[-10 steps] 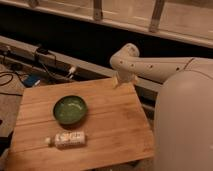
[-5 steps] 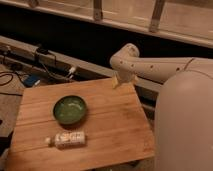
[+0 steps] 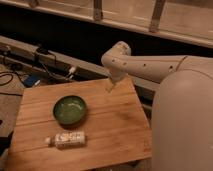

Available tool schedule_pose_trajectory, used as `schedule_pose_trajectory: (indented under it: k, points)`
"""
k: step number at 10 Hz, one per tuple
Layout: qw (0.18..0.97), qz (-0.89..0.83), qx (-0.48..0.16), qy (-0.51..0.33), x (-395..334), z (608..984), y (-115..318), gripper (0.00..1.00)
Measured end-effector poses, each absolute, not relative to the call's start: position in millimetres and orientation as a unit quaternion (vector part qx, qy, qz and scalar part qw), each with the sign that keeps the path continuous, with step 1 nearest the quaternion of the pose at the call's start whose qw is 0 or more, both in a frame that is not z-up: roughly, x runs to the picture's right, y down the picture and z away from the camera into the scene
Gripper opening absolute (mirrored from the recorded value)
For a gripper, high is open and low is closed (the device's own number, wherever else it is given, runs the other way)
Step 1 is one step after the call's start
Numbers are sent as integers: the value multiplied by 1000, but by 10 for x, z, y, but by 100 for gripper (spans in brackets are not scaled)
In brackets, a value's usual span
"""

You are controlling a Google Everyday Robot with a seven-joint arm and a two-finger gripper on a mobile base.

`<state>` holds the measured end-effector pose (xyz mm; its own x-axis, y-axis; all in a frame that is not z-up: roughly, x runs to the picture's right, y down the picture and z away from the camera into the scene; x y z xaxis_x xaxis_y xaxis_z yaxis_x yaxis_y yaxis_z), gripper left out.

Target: Place the bottle in the ceramic bowl

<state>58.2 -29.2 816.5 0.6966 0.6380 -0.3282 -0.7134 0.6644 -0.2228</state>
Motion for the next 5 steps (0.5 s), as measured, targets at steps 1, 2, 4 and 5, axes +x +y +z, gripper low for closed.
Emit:
schedule_pose_trajectory:
  k: [1, 2, 4, 5]
  points:
    - [929, 305, -190, 89, 392, 8167, -264, 80]
    - [940, 262, -206, 75, 273, 8152, -205, 80]
    - [954, 181, -233, 48, 74, 8099, -59, 80]
    - [958, 149, -242, 36, -5, 8078, -1, 80]
